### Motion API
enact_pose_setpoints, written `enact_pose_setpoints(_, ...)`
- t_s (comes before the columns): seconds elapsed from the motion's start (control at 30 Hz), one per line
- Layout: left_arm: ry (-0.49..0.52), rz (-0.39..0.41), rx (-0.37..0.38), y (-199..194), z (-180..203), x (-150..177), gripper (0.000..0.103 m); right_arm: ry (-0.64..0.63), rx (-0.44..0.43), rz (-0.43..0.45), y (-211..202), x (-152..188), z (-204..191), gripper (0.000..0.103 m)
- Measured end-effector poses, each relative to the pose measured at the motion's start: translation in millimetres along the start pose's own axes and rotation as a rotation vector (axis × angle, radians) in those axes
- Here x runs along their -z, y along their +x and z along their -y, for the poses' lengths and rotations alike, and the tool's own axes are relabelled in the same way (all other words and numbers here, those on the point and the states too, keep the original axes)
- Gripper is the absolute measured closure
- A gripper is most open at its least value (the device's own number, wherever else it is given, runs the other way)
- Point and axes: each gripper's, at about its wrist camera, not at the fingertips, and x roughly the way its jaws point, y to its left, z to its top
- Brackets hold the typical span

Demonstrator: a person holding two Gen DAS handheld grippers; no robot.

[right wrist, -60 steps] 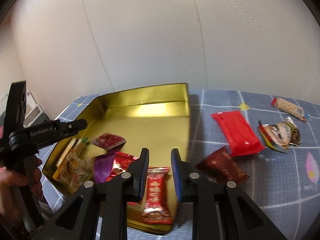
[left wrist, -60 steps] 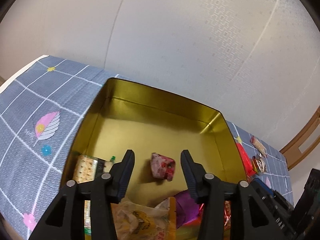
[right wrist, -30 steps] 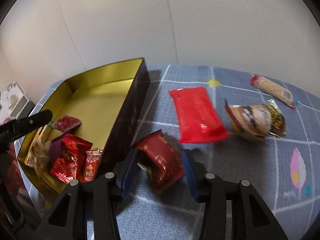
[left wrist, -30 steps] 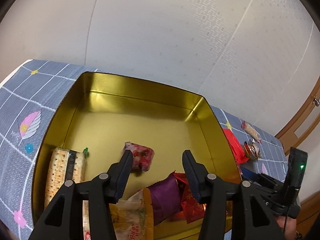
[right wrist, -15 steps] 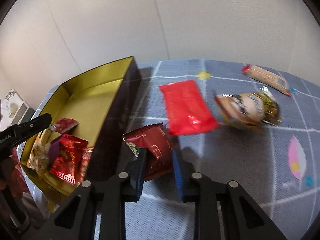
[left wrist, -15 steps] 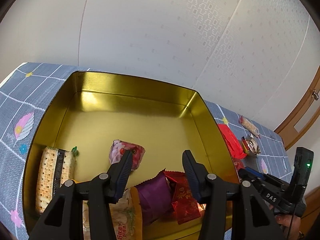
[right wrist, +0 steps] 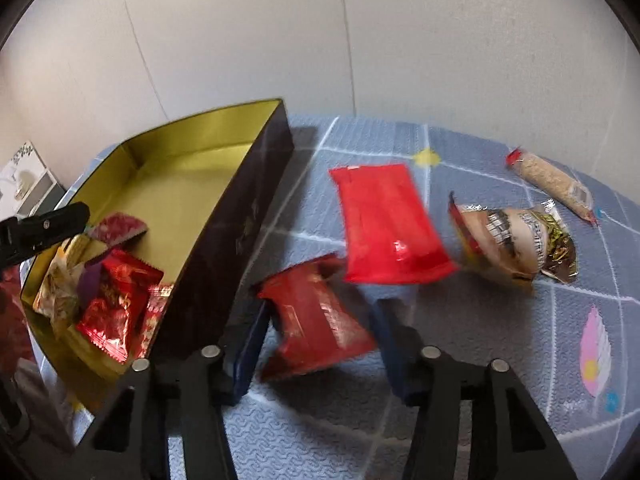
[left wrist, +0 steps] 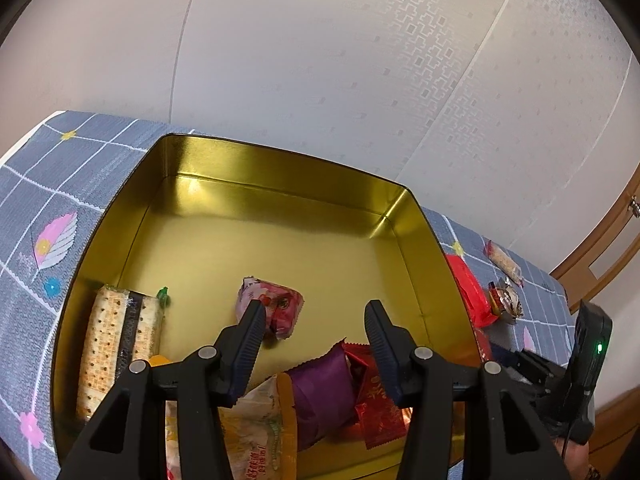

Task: Organize snacks
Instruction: 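Grasp the dark red packet on the cloth with the right gripper, then grasp the brown Nanfang packet with the left gripper while the right gripper holds the dark red packet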

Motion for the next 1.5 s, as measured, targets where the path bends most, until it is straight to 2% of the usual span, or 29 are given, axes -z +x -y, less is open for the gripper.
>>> enact_pose_setpoints(0.03,-0.002,0.000,0.003,0,1,0,0.051,-0.007,-0.007,-0.001,-1,1,-1,0.057)
enact_pose_setpoints(0.13,0.016,0.000,0.009,3,11,2,0.051,-0.003,-0.017,-0.005,-6,7,0,0.062)
enact_pose_setpoints(0.23,0.056,-0.003,0.016,6,26,6,0.051,0.038,0.000,-0.004,-14,16,10,0.062)
enact_pose_setpoints(0.47,0.131,-0.011,0.068,16,68,17,0.051,0.200,0.103,0.007,-37,34,60,0.062)
enact_pose_setpoints(0.67,0.287,-0.033,0.101,28,123,30,0.050,0.325,0.205,0.026,-61,51,105,0.062)
enact_pose_setpoints(0.77,0.373,-0.058,0.113,39,152,38,0.042,0.369,0.218,0.037,-66,55,120,0.062)
enact_pose_setpoints(0.8,0.393,-0.063,0.107,43,162,39,0.031,0.381,0.219,0.041,-69,57,125,0.062)
enact_pose_setpoints(0.87,0.424,-0.046,0.092,48,183,38,0.030,0.406,0.226,0.049,-71,58,132,0.062)
enact_pose_setpoints(1.0,0.480,-0.068,0.137,61,231,32,0.029,0.455,0.219,0.080,-74,59,144,0.062)
enact_pose_setpoints(1.17,0.651,-0.054,0.091,84,285,37,0.029,0.464,0.222,0.093,-76,60,148,0.062)
enact_pose_setpoints(1.3,0.761,-0.098,0.074,114,308,38,0.029,0.478,0.211,0.100,-79,62,148,0.062)
enact_pose_setpoints(1.4,0.801,-0.142,0.056,134,317,37,0.029,0.474,0.207,0.106,-81,62,148,0.062)
enact_pose_setpoints(1.5,0.798,-0.152,0.053,143,322,34,0.029,0.474,0.217,0.112,-84,65,148,0.062)
